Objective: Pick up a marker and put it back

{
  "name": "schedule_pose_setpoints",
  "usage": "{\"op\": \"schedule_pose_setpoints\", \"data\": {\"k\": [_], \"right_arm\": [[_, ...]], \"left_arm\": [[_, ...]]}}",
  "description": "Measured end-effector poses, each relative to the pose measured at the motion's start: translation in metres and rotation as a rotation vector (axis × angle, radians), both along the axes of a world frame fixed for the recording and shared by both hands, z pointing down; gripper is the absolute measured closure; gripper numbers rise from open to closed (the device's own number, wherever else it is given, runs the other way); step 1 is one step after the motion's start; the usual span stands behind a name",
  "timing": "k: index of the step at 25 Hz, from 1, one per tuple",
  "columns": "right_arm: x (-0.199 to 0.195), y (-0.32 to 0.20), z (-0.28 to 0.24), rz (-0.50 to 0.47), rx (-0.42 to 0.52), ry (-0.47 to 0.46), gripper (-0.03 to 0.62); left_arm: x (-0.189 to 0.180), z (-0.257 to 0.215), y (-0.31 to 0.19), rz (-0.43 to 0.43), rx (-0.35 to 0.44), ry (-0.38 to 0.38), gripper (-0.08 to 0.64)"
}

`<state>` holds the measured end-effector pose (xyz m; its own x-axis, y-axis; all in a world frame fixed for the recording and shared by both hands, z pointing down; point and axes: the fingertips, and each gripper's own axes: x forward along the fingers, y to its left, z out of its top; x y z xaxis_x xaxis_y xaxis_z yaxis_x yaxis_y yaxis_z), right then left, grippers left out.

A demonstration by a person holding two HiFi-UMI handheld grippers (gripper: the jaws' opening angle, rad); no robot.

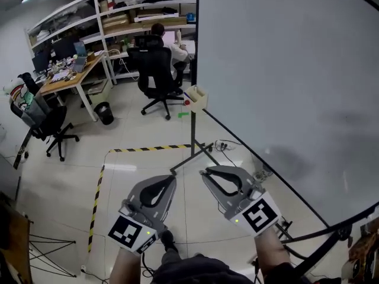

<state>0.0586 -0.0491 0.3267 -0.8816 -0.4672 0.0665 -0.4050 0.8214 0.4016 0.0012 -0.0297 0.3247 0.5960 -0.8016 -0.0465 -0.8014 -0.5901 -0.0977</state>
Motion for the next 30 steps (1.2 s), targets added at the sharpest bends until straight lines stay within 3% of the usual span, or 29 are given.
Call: {"op": "schedule_pose_setpoints", "data": {"k": [6, 10, 13, 26, 30], "right_arm": [[0.014, 0.018, -0.008, -0.049, -0.004, -0.068, 0.555], [0.018, 0.031, -0.001, -0.045, -0.031, -0.078, 0.555], [0.015, 0.036, 0.004, -0.04, -0.049, -0.079, 0.555], [-0.067, 0.142, 0.018, -0.023, -0.061, -0.007, 0.555], [-0.083, 0.175, 0.023, 0.009, -0.084, 0.044, 0.555]], "left_arm": [[0.013, -0.015, 0.025, -0.045, 0.011, -0.022, 0.554], [0.017, -0.021, 0.037, -0.05, 0.028, 0.008, 0.554], [0.014, -0.006, 0.044, -0.05, -0.007, -0.034, 0.554], [-0.073, 0.003, 0.15, -0.057, -0.008, 0.062, 0.554], [-0.094, 0.007, 0.179, -0.05, -0.012, 0.059, 0.554]]}}
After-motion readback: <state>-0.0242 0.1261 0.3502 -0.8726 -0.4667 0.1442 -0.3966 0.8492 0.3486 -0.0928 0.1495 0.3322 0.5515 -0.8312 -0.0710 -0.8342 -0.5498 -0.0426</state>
